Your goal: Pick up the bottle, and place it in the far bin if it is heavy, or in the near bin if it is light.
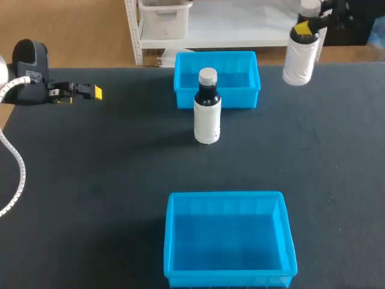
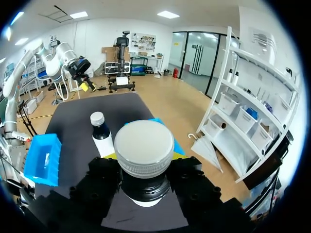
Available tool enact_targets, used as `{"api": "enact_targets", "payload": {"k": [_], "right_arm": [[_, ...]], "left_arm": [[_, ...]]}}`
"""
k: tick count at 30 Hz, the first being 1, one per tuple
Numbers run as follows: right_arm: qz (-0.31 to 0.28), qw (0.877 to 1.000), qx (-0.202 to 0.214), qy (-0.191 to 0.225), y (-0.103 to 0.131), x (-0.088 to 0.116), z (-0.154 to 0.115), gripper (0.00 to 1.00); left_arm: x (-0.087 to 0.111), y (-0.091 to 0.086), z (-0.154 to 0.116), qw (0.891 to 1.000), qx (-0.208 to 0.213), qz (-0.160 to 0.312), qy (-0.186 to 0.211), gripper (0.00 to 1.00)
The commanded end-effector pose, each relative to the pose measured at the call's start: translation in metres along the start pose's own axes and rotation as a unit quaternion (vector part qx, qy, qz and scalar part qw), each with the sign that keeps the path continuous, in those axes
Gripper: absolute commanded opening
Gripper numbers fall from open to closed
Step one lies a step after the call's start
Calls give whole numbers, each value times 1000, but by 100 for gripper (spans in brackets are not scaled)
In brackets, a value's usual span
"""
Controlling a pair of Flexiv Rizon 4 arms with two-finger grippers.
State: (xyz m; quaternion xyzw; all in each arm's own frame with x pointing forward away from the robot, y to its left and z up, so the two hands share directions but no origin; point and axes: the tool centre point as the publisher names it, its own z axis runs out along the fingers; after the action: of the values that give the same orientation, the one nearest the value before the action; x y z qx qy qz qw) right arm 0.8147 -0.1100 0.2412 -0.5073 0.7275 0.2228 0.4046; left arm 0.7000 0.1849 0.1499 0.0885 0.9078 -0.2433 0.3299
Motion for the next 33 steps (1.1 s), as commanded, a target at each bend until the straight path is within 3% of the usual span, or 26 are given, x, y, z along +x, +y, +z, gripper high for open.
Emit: {"api": "enact_targets", "payload": {"k": [1, 16, 33], "right_arm": [[-1, 1000, -26, 4, -18, -17, 25, 0], [-12, 998, -63, -11, -28, -60, 100, 0], [-14, 994, -100, -28, -24, -71, 179, 0]], "left_arm": [[0, 0, 0, 1000, 0, 0, 0, 100], [0, 0, 0, 1000, 0, 0, 0, 100], [0, 0, 0, 1000, 0, 0, 0, 100]]}}
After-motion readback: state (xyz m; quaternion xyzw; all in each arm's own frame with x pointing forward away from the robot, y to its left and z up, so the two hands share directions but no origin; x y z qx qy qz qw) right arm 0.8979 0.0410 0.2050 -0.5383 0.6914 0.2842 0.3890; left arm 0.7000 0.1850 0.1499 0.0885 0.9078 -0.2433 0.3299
